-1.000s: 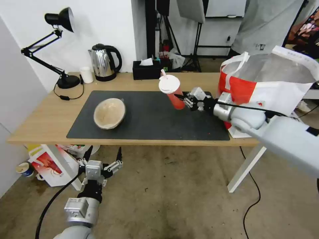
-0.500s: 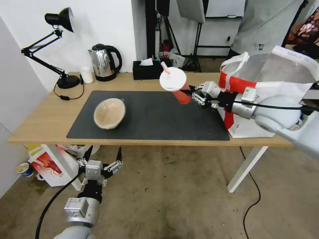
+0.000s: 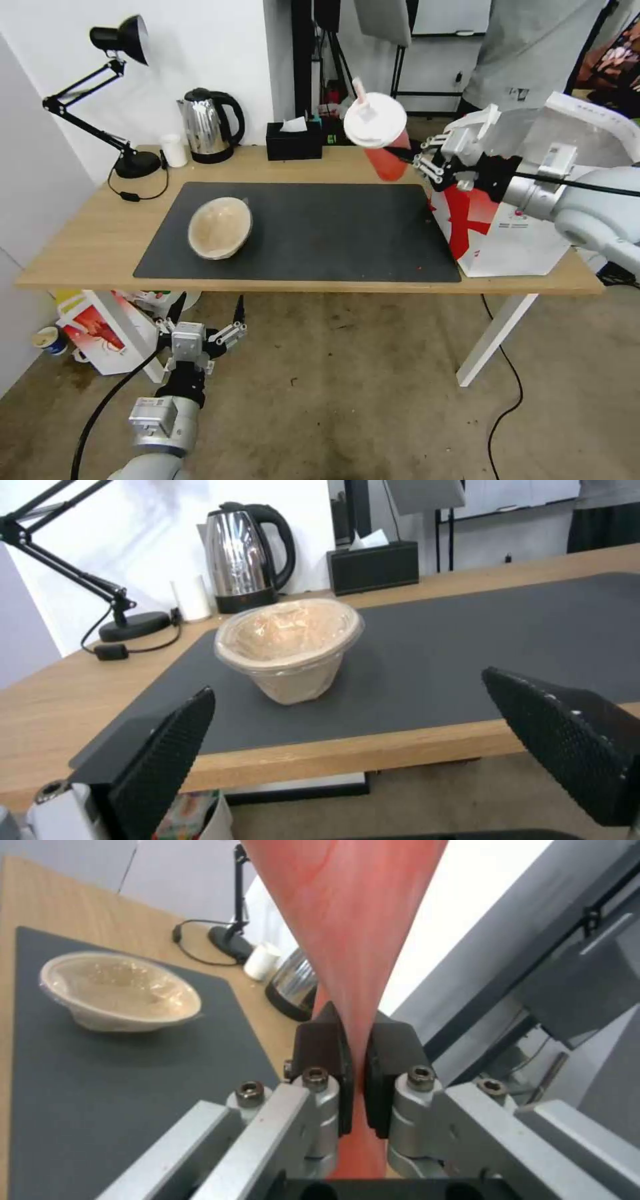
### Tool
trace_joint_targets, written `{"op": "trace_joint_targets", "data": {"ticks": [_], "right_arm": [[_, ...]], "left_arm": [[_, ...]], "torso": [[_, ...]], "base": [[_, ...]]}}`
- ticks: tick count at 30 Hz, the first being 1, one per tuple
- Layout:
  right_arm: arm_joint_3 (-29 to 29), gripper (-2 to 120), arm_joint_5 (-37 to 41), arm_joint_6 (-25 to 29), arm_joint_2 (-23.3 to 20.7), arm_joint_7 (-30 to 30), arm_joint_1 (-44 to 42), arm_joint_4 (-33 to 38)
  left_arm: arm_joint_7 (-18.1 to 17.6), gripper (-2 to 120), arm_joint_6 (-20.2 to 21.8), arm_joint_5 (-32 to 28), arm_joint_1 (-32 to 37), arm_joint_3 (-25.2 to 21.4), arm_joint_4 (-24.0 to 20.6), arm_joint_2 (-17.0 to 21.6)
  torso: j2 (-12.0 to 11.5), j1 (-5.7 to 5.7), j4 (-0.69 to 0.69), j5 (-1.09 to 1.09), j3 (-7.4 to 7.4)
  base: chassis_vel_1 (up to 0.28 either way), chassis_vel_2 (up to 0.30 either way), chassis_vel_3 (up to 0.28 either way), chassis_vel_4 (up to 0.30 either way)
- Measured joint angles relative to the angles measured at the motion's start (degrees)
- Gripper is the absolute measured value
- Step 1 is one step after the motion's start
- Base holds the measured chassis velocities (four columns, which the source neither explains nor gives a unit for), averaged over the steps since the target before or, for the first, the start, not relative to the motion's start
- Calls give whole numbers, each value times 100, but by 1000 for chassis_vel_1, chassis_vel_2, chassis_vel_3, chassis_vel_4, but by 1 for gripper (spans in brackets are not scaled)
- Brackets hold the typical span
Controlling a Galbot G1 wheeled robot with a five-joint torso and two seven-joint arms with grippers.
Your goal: Pick up the trash from the table and place it into the takeout bag.
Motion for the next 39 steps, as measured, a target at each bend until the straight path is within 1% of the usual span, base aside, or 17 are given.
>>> {"op": "trace_joint_targets", "data": {"ticks": [2, 3, 6, 7, 9, 14, 15, 21, 25, 26, 29, 30, 32, 33, 36, 37, 39], "right_arm": [[377, 3, 48, 1, 0, 6, -282, -4], [377, 3, 48, 1, 0, 6, -282, -4], [706, 3, 120, 1, -1, 16, -509, -18], [706, 3, 120, 1, -1, 16, -509, -18], [976, 3, 208, 0, -12, 33, -657, -58], [1114, 3, 269, -4, -27, 41, -706, -70], [1233, 3, 325, -14, -44, 45, -727, -97], [1459, 3, 439, -26, -99, 55, -715, -190], [1761, 3, 585, -31, -172, 77, -705, -362], [1761, 3, 585, -31, -172, 77, -705, -362], [2074, 3, 635, -32, -192, 85, -852, -515], [2074, 3, 635, -32, -192, 85, -852, -515], [2316, 3, 634, -33, -196, 70, -1025, -663], [2316, 3, 634, -33, -196, 70, -1025, -663], [2815, 3, 593, -32, -179, 45, -1511, -894], [2815, 3, 593, -32, -179, 45, -1511, -894], [3171, 3, 544, -31, -161, 28, -1930, -1040]], "left_arm": [[0, 100, 0, 0, 0, 0, 0, 0], [0, 100, 0, 0, 0, 0, 0, 0], [0, 100, 0, 0, 0, 0, 0, 0], [0, 100, 0, 0, 0, 0, 0, 0], [0, 100, 0, 0, 0, 0, 0, 0], [0, 100, 0, 0, 0, 0, 0, 0], [0, 100, 0, 0, 0, 0, 0, 0], [0, 100, 0, 0, 0, 0, 0, 0], [0, 100, 0, 0, 0, 0, 0, 0], [0, 100, 0, 0, 0, 0, 0, 0], [0, 100, 0, 0, 0, 0, 0, 0], [0, 100, 0, 0, 0, 0, 0, 0], [0, 100, 0, 0, 0, 0, 0, 0], [0, 100, 0, 0, 0, 0, 0, 0], [0, 100, 0, 0, 0, 0, 0, 0], [0, 100, 0, 0, 0, 0, 0, 0], [0, 100, 0, 0, 0, 0, 0, 0]], "torso": [[0, 0, 0, 0, 0], [0, 0, 0, 0, 0], [0, 0, 0, -1, 0], [0, 0, 0, -1, 0], [0, 0, 0, 0, 0], [0, 0, -1, 0, 0], [0, 0, 0, 0, 0], [0, 0, -1, -2, 0], [0, 0, 0, -1, 0], [0, 0, 0, -1, 0], [0, 0, 0, 0, 0], [0, 0, 0, 0, 0], [0, 0, 0, 0, 0], [0, 0, 0, 0, 0], [0, 0, 0, -1, 0], [0, 0, 0, -1, 0], [0, 0, 0, -1, 0]], "base": [[0, 0, 0, 0], [0, 0, 0, 0], [0, 0, 0, 0], [0, 0, 0, 0], [0, 0, 0, 0], [0, 0, 0, 0], [0, 0, 0, 0], [0, 0, 0, 0], [0, 0, 0, 0], [0, 0, 0, 0], [0, 0, 0, 0], [0, 0, 0, 0], [0, 0, 0, 0], [0, 0, 0, 0], [0, 0, 0, 0], [0, 0, 0, 0], [0, 0, 0, 0]]}}
